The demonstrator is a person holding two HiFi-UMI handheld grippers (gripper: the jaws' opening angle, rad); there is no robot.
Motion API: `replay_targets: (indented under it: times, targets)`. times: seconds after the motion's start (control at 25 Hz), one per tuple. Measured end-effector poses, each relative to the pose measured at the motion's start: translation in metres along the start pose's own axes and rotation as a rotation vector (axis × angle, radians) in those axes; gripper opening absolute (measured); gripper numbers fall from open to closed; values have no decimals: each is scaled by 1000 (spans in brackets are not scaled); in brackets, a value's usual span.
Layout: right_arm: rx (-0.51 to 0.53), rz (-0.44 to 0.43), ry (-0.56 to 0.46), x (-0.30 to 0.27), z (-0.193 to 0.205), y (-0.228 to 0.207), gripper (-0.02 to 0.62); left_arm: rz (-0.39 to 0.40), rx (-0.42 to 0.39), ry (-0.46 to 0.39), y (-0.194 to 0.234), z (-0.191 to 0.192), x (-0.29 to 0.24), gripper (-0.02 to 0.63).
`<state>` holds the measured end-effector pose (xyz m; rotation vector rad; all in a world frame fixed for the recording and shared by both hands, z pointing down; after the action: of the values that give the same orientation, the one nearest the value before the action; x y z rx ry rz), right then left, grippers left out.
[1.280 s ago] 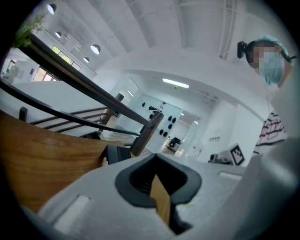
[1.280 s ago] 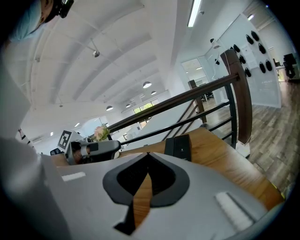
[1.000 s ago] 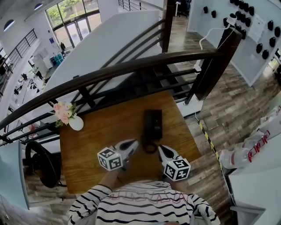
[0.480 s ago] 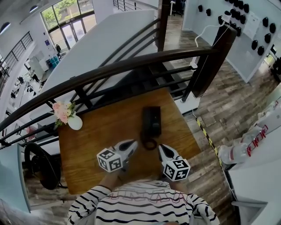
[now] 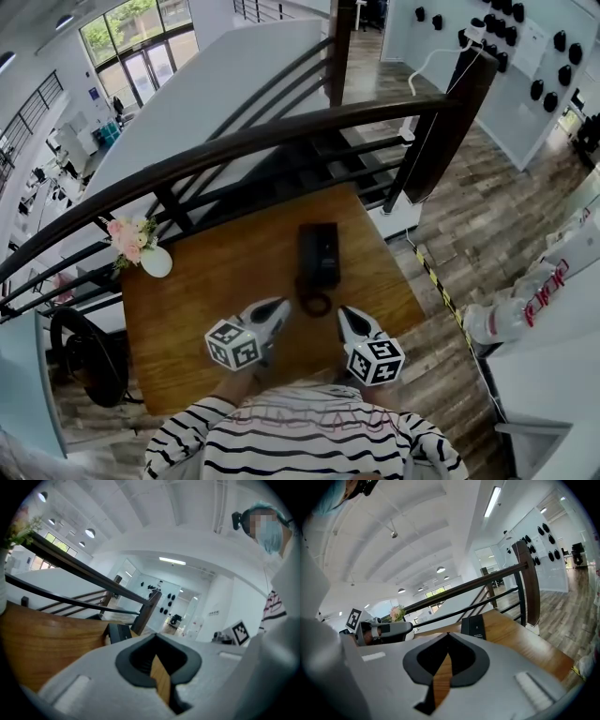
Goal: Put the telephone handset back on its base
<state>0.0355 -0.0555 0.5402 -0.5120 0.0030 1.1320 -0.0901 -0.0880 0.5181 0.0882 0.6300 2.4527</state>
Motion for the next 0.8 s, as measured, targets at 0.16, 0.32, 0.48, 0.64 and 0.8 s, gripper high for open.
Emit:
replay_targets:
  times: [0.16,0.32,0.48,0.64,0.8]
  targets:
    - [5,3,3,0,-1,1,0,-2,12,3,1,1,0,2]
    - [7,4,10,-2,-1,-4,0,-6,16,4,2,3,-4,2]
    - [9,4,12,-1,-1,-6,0,-13,20,6,2,5,-6,2]
    - [8,5,15,-3,0,-8,0,-18,24,1,5,6,-8,2]
    - [9,-1,22,-5,-1,-10,0,-26,30,-5,7,6,-10,2]
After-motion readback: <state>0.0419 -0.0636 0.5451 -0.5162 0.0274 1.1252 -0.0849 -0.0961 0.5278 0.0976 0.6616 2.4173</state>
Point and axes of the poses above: the fingertips, and each gripper's own axes: x backward along the fingers, y to its left, z out of its underside, the point moved 1 cm from there along x, backward along the fingers, and after that the axes turned 4 degrees about -y, right-handed, at the moved point
